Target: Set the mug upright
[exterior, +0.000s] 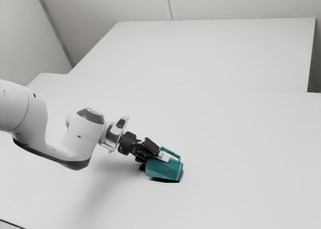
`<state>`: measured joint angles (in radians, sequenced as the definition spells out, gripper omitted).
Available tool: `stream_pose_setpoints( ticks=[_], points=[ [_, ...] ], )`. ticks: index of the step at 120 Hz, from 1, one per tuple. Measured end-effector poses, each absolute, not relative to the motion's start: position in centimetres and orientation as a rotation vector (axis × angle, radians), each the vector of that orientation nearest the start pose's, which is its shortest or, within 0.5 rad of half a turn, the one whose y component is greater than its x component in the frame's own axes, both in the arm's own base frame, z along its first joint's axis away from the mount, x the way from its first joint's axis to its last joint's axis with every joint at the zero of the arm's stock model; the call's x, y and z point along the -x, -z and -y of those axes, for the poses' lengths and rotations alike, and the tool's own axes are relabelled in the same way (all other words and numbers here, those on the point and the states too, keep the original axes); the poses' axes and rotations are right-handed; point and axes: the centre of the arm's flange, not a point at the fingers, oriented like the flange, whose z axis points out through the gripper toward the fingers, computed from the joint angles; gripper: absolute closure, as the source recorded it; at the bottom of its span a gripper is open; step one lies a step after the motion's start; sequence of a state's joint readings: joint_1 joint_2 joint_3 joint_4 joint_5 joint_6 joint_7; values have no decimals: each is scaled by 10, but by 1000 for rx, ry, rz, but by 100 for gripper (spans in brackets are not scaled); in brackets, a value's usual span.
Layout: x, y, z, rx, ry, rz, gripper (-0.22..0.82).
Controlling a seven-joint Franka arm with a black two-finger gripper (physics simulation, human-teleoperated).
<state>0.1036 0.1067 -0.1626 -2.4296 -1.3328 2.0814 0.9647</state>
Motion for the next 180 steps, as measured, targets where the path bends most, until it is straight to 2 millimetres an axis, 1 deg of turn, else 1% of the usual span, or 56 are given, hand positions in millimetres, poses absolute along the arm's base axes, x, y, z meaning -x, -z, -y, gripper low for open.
stream_pose_setpoints(
  ticks=[12,31,37,56,63,68,76,80,86,95,100,104,121,129,145,155,180],
  points=[
    [-463,-261,78,-2101,-110,42,61],
    [-466,-270,81,-2098,-134,75,70],
    [-468,-276,83,-2095,-147,91,73],
    [-476,-297,92,-2081,-188,137,75],
    [-489,-316,97,-2083,-219,185,76],
    [-503,-336,100,-2104,-245,252,76],
    [-535,-386,100,-2177,-310,423,77],
    [-546,-406,99,-2227,-324,501,77],
    [-557,-421,93,-2312,-317,590,77],
    [-565,-433,82,-2473,-261,723,77],
    [-567,-432,77,-2561,-212,783,77],
    [-568,-424,73,-2617,-167,805,77],
    [-571,-404,62,-2799,-56,809,77],
    [-570,-396,58,-2859,-31,767,77],
    [-568,-366,56,-2932,-6,648,77],
    [-569,-361,55,-2960,-24,570,77],
    [-569,-344,44,-3003,-25,374,77]
  ],
)
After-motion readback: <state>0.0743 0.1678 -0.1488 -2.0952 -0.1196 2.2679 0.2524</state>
